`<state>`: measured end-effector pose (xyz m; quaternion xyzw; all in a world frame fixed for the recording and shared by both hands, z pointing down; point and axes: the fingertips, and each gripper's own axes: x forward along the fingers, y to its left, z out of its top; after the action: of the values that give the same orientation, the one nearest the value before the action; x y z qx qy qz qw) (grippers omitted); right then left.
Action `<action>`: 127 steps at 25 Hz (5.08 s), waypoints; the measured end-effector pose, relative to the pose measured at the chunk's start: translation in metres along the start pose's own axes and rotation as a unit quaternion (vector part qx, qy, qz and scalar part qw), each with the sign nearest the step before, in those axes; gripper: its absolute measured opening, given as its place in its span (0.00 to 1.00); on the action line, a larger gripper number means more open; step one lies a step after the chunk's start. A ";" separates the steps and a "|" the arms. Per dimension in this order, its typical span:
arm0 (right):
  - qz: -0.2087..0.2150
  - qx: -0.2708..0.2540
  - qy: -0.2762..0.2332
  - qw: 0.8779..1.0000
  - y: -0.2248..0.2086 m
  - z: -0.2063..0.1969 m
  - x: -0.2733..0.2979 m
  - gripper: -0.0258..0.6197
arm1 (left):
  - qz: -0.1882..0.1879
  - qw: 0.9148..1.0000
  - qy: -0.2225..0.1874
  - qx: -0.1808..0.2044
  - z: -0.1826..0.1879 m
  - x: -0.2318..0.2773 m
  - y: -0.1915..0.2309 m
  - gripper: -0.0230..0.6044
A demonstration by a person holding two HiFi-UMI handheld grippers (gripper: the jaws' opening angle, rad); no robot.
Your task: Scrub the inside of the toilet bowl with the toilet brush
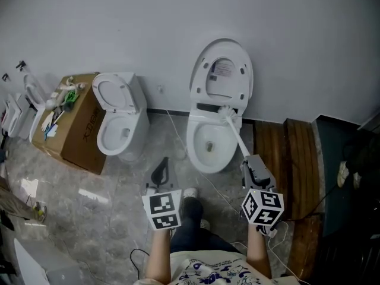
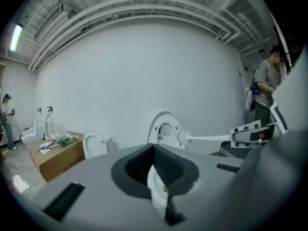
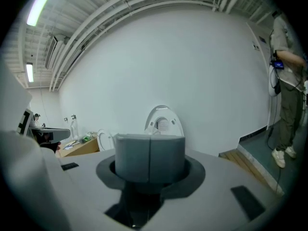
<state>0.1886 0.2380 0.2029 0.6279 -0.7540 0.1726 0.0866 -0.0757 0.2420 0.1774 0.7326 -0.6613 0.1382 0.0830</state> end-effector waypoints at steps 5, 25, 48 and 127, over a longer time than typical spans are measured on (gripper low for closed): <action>-0.005 -0.001 0.007 1.000 -0.005 0.004 0.029 0.29 | -0.005 1.000 0.006 -0.003 0.000 0.032 0.004 0.04; -0.046 0.015 0.035 0.998 -0.017 0.051 0.202 0.29 | -0.059 0.998 0.017 0.010 0.052 0.230 0.035 0.04; -0.061 0.029 0.149 0.986 -0.026 -0.020 0.274 0.29 | -0.097 0.989 0.109 0.012 -0.014 0.314 0.035 0.04; -0.117 0.164 0.390 0.898 -0.103 -0.333 0.497 0.29 | -0.112 0.952 0.283 -0.023 -0.251 0.406 -0.019 0.04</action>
<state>0.1629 -0.1107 0.6998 0.5989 -0.5421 0.5137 0.2890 -0.0450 -0.0641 0.5432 0.7306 -0.5273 0.3144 0.2990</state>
